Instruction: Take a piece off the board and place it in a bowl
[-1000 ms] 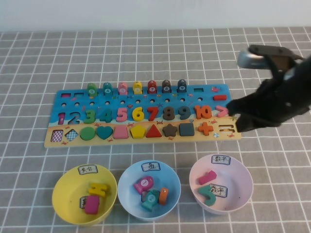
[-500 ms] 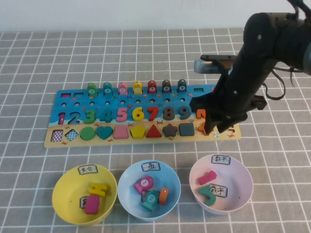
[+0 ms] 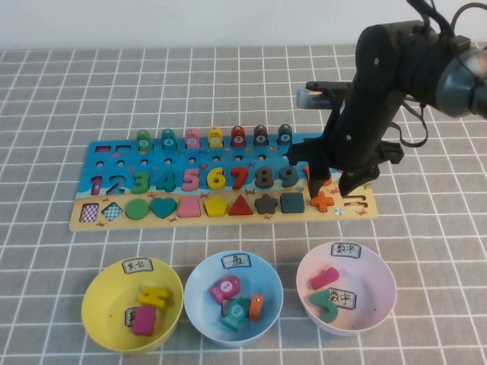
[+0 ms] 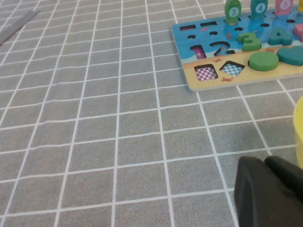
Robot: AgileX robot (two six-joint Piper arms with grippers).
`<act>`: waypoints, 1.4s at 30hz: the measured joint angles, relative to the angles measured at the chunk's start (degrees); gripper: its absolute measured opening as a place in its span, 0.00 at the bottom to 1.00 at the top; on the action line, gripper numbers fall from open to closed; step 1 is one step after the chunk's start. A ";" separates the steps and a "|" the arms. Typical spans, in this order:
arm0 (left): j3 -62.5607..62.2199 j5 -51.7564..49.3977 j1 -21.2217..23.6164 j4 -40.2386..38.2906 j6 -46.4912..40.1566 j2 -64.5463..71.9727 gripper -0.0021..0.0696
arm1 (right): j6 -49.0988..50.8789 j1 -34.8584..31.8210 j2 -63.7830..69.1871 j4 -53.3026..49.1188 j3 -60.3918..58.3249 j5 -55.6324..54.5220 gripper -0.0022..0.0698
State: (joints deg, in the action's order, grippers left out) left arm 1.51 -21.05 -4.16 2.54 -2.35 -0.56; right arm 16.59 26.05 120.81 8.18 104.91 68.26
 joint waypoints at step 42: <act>0.00 0.00 0.00 0.00 0.00 0.00 0.02 | 0.76 1.44 6.72 -4.44 4.59 -0.16 0.61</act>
State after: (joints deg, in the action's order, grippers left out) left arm 1.51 -21.05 -4.16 2.54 -2.35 -0.56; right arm 17.35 27.50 127.53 3.75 109.50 68.10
